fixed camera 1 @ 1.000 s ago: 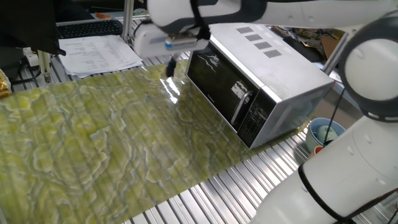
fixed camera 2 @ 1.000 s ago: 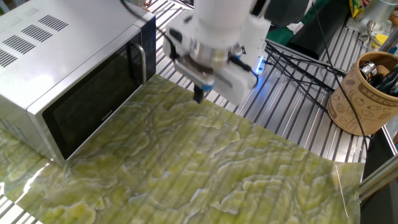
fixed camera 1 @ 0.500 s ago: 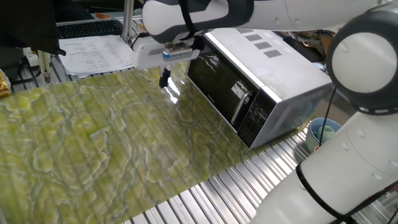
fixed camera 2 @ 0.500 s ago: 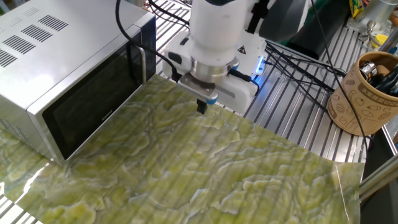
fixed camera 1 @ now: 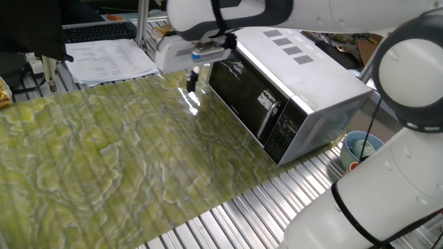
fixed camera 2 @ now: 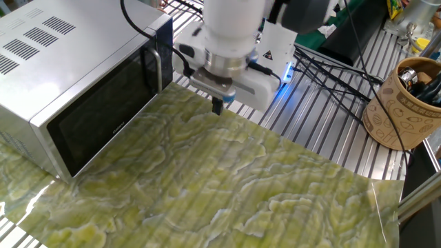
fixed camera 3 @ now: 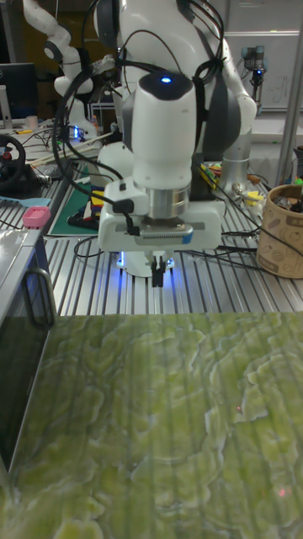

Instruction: Put the bowl into the microwave

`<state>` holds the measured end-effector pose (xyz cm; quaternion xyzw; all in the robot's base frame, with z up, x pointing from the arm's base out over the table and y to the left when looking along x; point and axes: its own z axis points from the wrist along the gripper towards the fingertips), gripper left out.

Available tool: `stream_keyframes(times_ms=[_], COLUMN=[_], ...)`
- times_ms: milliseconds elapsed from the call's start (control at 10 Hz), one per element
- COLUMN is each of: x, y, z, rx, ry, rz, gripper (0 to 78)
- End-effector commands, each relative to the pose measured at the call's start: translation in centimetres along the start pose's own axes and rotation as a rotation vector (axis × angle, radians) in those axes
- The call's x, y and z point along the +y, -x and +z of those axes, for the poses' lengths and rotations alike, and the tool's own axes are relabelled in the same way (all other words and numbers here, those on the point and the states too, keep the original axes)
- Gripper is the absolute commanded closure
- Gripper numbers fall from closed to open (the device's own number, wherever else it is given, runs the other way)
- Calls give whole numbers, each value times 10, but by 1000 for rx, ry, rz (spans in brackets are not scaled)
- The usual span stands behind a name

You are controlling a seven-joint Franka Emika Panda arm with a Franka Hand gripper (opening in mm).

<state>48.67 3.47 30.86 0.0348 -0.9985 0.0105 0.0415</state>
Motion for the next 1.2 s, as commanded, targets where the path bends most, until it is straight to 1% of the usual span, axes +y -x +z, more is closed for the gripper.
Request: stream_keyframes(times_ms=[100, 300, 500, 700, 1200], x=[-12, -12, -12, -12, -12], y=[-6, -6, -7, -7, -6], z=[-7, -14, -15, -15, -16], rx=[-1, 0, -2, -3, -19], ry=[-14, -10, -1, -2, -11], rz=[-13, -8, -12, -17, -14], gripper=[764, 764, 764, 764, 764])
